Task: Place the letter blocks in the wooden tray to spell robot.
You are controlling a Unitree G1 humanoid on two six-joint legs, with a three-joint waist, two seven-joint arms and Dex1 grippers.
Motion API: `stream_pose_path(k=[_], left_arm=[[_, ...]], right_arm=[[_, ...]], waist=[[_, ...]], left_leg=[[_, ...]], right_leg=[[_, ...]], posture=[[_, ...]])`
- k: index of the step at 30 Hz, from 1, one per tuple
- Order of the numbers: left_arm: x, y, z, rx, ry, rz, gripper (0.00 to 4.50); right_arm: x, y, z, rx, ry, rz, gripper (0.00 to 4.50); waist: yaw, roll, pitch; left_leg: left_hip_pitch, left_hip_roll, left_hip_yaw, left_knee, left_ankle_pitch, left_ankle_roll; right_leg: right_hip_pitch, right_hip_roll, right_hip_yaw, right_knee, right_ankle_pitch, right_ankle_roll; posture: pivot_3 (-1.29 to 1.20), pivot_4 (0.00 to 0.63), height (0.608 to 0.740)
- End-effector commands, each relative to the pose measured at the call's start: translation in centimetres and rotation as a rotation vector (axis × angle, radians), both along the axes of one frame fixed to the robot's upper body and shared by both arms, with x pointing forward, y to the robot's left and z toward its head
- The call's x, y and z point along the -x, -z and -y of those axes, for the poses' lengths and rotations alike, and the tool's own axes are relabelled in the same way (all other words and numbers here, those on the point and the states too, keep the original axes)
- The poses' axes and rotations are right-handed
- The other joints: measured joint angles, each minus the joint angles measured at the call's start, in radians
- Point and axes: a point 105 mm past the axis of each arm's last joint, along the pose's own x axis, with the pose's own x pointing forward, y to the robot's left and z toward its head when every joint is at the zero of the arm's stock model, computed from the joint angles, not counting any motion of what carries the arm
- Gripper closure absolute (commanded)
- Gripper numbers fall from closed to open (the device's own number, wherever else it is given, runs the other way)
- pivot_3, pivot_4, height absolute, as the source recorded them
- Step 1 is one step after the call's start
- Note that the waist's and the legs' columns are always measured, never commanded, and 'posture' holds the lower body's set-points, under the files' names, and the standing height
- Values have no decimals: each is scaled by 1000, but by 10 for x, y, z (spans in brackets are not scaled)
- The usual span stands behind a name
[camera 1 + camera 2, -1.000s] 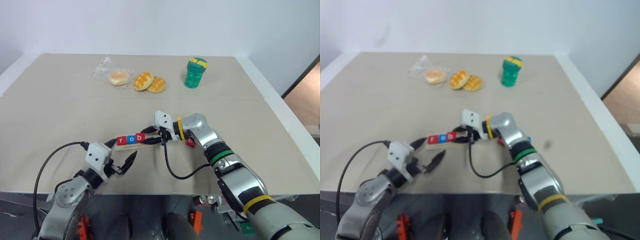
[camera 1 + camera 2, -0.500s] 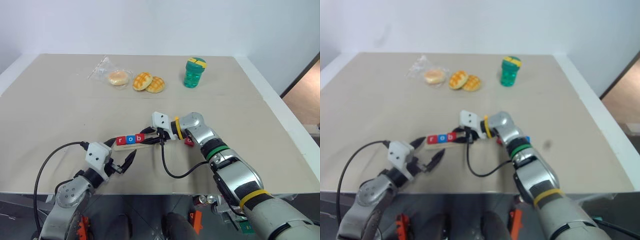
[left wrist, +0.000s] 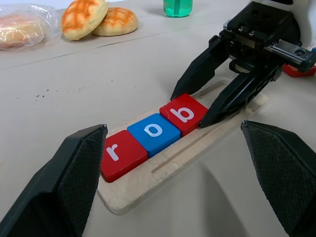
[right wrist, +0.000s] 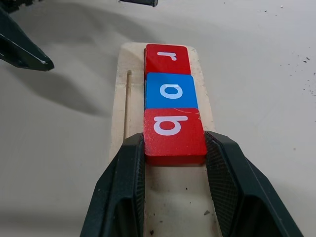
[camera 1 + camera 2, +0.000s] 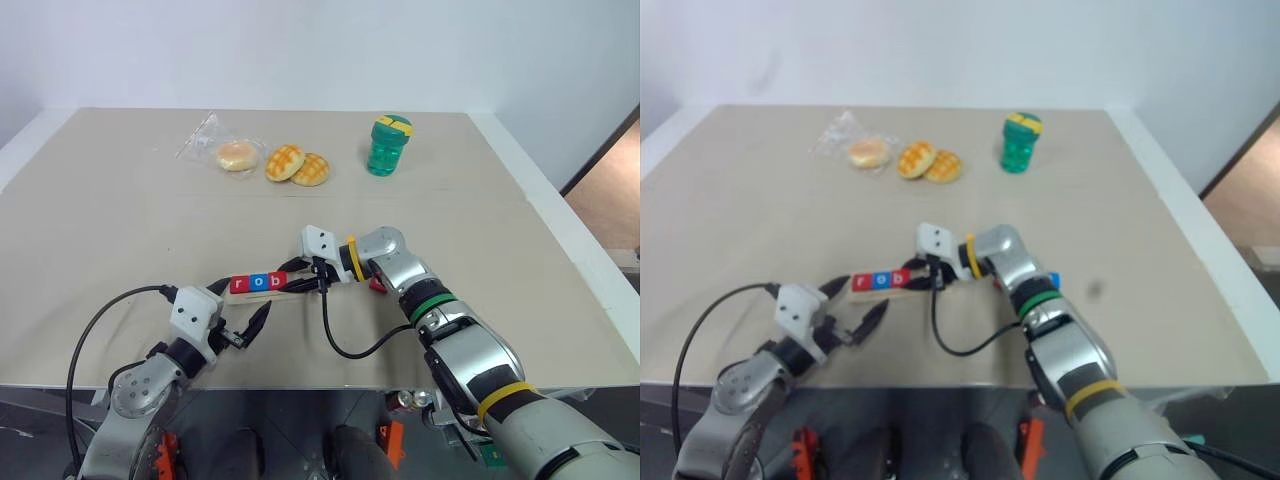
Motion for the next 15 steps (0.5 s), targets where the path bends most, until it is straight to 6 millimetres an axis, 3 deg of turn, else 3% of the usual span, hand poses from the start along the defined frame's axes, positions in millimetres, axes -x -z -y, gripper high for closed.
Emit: stream_pose_path(k=[1, 15], left_arm=[[7, -10, 7, 23, 70, 33, 0], [16, -3, 12, 6, 217, -17, 0]], right_arm=[[3, 8, 0, 13, 37, -61, 2829], [12, 13, 0, 17, 97, -134, 2829]], waist=[[0, 0, 0], [0, 0, 0]], left_leg=[[0, 0, 0, 0, 0, 0], [2, 1, 1, 0, 0, 0]], right_leg=[[0, 0, 0, 0, 0, 0], [0, 1, -1, 0, -1, -2]], posture=[[0, 150, 740], [0, 150, 740]])
